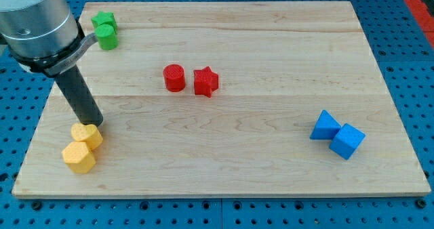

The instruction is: Push the yellow heart below the green circle

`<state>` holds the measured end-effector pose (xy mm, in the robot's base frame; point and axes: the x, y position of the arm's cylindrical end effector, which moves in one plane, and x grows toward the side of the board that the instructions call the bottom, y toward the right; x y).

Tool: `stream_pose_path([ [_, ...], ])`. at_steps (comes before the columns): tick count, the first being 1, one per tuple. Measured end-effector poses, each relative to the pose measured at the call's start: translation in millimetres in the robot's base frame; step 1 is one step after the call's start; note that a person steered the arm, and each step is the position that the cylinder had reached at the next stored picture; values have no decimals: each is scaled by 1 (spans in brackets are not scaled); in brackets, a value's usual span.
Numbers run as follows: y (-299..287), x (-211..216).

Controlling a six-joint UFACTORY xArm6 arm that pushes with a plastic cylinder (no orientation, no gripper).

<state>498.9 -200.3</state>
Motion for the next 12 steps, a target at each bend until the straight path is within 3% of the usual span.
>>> stream_pose_path([
  [1,0,-15],
  [2,-65,-5],
  [3,-78,41],
  [4,-50,106],
  [5,7,112],
  [7,-31,62],
  [9,32,33],
  [12,-24,14],
])
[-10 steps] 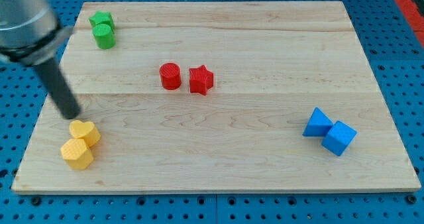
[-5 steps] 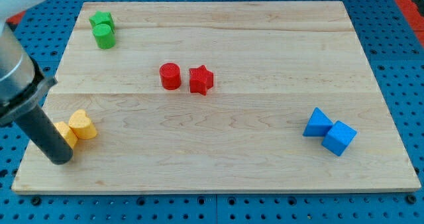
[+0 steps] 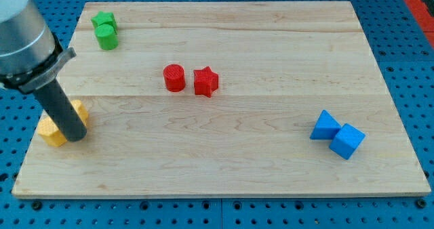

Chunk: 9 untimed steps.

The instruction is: Push the yellow heart below the green circle

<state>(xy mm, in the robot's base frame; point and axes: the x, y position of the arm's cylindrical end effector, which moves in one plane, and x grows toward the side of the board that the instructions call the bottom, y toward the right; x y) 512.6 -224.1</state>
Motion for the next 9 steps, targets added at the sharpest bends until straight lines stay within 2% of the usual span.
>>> stream_pose_path([
  [2,-1,-62],
  [3,-4,-69],
  [4,-31,-50],
  [5,-44,-79],
  [7,-16,-153],
  [8,-18,-137],
  [9,51,-40],
])
